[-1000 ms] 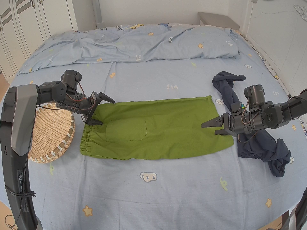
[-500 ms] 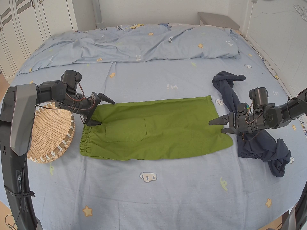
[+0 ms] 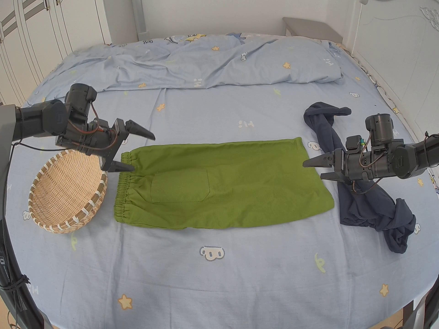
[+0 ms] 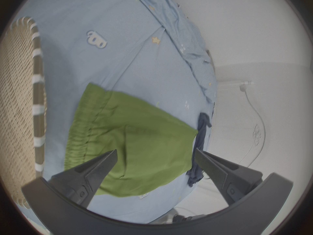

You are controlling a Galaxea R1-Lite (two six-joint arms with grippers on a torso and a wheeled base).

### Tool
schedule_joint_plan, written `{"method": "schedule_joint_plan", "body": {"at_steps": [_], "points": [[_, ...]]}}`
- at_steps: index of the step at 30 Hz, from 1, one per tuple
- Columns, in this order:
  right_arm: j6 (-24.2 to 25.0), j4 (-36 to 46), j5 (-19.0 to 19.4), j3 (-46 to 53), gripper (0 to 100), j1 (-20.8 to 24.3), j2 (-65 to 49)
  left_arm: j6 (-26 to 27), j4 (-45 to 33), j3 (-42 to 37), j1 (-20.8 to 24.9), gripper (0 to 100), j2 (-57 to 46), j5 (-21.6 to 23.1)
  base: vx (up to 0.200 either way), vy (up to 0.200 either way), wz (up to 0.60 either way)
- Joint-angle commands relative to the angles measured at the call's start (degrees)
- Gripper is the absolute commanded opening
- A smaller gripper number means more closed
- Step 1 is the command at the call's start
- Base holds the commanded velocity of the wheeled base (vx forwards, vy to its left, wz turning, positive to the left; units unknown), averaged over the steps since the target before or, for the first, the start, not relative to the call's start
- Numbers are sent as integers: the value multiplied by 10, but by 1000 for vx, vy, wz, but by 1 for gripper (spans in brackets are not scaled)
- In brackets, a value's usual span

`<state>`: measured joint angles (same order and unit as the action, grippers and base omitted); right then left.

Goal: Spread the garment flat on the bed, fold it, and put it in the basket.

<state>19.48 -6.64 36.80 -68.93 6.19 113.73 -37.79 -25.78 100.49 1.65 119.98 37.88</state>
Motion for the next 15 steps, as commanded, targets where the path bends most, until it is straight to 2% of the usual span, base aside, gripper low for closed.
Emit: {"method": "schedule_joint_plan", "body": {"at_steps": [1, 4, 5, 6, 8, 15], "points": [[0, 0, 2, 20, 100, 10, -77, 151, 70, -262, -41, 100, -102, 21, 0, 0, 0], [-1, 0, 2, 24, 100, 10, -87, 181, 147, -342, -60, 100, -102, 22, 0, 0, 0], [0, 0, 2, 24, 100, 10, -87, 182, 151, -345, -60, 100, -102, 22, 0, 0, 0], [0, 0, 2, 25, 100, 9, -90, 180, 201, -374, -74, 100, -103, 22, 0, 0, 0], [0, -1, 2, 25, 100, 9, -90, 179, 227, -391, -80, 100, -102, 22, 0, 0, 0], [-1, -1, 2, 28, 100, 11, -90, 182, 243, -391, -88, 100, -95, 21, 0, 0, 0]]}}
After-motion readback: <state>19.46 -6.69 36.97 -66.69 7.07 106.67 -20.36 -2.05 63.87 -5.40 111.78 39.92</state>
